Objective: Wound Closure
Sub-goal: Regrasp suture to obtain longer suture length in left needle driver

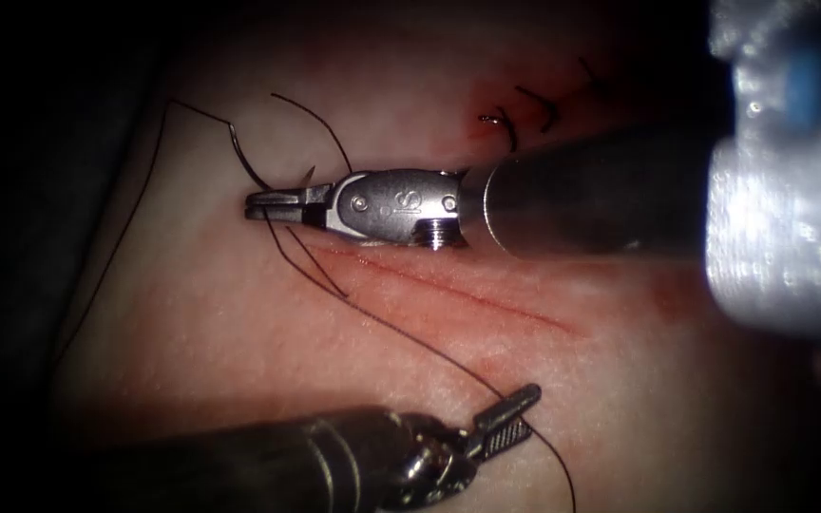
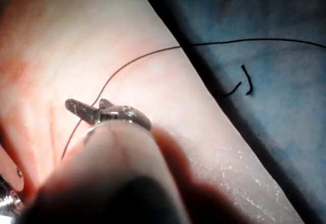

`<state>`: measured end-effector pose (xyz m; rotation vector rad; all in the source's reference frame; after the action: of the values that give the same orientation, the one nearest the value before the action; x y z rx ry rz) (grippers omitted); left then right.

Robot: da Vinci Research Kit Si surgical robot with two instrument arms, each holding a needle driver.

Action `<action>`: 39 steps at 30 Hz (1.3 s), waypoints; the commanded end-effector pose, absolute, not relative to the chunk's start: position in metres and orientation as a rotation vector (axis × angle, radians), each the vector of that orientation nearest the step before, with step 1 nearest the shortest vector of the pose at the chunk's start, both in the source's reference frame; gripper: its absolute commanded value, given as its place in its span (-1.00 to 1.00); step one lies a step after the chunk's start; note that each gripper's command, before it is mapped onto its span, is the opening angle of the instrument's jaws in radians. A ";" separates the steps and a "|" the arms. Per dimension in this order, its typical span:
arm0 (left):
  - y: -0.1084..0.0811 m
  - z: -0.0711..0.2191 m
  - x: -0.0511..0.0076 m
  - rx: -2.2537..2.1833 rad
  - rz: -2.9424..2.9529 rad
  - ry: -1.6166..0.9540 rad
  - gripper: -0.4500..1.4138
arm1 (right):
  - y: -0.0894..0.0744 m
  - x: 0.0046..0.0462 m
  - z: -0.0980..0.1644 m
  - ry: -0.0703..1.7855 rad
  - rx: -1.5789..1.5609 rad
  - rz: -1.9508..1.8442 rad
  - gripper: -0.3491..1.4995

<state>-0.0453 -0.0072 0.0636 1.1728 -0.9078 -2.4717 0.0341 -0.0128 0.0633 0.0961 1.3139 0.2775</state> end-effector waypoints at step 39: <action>-0.010 0.062 -0.0386 1.264 -2.458 -0.667 -1.00 | -0.014 0.0325 0.064 1.318 0.104 0.289 -1.00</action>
<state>-0.0369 -0.0097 0.0606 1.2693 -0.6577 -2.4595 0.0319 -0.0141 0.0629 0.1025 1.3134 0.2906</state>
